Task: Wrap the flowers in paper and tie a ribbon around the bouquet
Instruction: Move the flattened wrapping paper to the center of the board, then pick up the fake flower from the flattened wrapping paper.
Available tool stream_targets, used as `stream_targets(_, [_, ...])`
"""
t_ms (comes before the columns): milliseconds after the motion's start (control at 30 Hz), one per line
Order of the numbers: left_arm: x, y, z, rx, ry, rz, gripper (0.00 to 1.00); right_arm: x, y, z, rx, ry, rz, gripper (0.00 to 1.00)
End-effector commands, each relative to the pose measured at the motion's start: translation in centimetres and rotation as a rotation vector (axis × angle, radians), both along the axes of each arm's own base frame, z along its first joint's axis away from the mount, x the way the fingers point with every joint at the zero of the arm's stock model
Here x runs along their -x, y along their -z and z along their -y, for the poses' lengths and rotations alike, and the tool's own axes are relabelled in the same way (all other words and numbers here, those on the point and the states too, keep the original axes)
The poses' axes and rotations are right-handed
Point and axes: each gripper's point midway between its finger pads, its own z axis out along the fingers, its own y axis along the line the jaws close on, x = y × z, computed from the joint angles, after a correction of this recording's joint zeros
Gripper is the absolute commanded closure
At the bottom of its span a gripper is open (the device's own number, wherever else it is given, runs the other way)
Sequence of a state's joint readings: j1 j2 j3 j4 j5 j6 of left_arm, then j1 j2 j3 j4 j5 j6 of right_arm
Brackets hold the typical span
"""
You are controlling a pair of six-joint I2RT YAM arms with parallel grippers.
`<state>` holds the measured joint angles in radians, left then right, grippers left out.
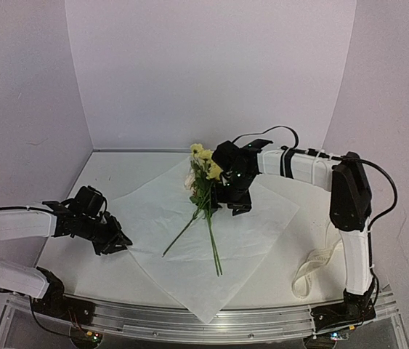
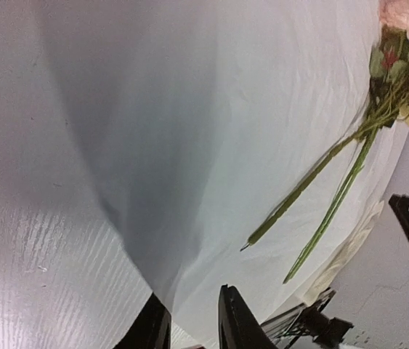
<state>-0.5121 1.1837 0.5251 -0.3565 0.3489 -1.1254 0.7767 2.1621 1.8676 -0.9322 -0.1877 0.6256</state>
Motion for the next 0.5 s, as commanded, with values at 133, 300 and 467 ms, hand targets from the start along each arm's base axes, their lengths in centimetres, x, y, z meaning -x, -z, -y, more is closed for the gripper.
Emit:
stream_targets(133, [-1.7,-5.4,-1.6,-0.13,0.06,0.174,0.42,1.1,0.1,-2.3,-0.028,-0.079,-0.028,0.38])
stream_targets(300, [-4.2,-9.0,-0.6,-0.237,0.128,0.296,0.4,2.2,-0.2,-1.1,-0.007,-0.091,-0.034,0.49])
stream_targets(467, [-7.8,-10.7,4.8,-0.299,0.289,0.424,0.35,3.5,-1.4,1.9,0.014,-0.085,-0.023,0.54])
